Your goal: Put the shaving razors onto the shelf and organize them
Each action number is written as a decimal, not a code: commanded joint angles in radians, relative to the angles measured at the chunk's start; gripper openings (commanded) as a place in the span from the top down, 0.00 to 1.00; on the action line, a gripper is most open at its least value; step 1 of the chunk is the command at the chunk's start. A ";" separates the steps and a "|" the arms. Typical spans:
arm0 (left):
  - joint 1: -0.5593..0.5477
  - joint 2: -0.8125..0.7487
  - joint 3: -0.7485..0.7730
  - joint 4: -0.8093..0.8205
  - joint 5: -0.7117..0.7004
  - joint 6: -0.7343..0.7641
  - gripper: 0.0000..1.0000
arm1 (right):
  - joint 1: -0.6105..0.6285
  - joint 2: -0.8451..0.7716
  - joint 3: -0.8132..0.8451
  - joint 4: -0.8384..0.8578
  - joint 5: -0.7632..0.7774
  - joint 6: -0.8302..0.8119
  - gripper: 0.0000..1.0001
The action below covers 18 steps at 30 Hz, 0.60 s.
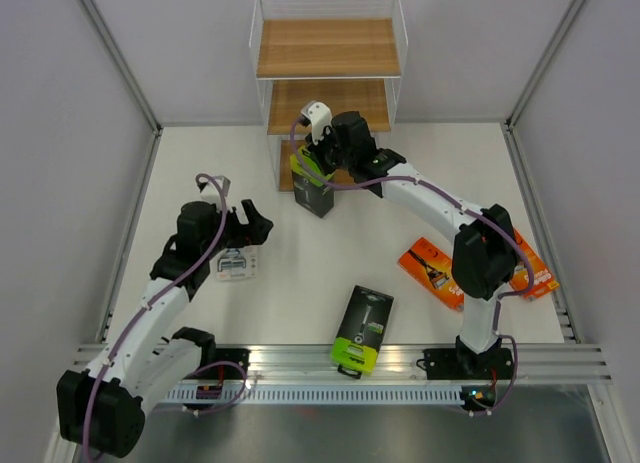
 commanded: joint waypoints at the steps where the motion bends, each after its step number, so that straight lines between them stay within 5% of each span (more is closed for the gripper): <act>1: -0.003 0.010 -0.007 0.060 -0.044 -0.033 0.03 | 0.004 -0.010 0.023 0.249 0.065 0.100 0.99; 18: -0.003 0.107 -0.043 0.226 0.020 -0.075 0.03 | 0.046 0.009 -0.097 0.531 0.254 0.163 0.99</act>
